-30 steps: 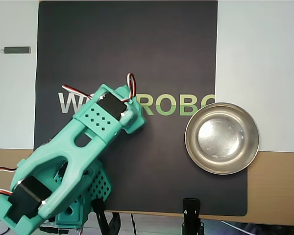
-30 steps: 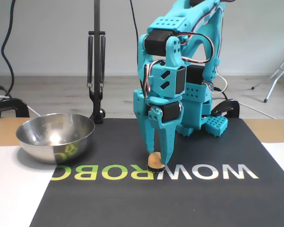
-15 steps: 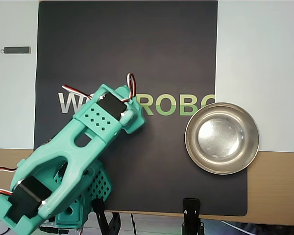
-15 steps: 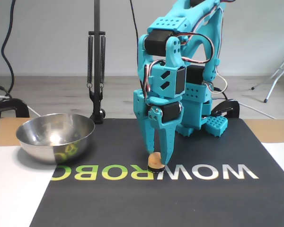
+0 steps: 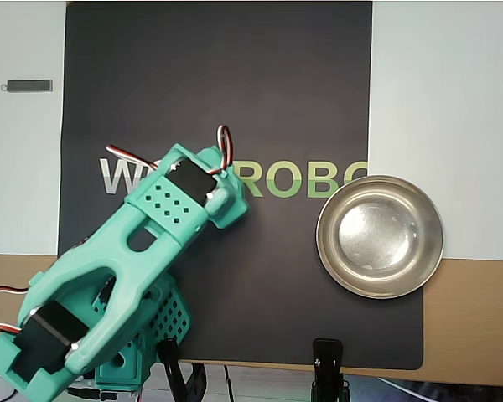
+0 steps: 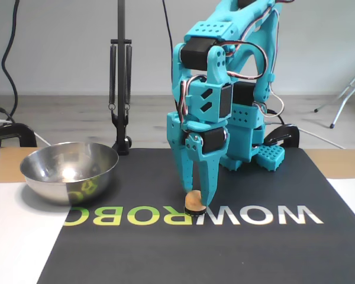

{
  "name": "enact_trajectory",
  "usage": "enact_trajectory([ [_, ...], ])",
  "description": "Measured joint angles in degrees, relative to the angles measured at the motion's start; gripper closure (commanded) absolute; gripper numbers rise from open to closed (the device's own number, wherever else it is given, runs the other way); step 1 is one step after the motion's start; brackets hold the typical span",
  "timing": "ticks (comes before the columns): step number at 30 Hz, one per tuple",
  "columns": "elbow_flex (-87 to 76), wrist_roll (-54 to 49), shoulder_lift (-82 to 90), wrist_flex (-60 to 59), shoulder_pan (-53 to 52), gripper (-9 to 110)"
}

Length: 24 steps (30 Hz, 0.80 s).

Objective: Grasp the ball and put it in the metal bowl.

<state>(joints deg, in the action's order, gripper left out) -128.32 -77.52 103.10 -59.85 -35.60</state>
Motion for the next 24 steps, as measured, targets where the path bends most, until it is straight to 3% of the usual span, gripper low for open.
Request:
enact_trajectory([
  [24,0.0,0.0,-2.8,2.9,0.0,45],
])
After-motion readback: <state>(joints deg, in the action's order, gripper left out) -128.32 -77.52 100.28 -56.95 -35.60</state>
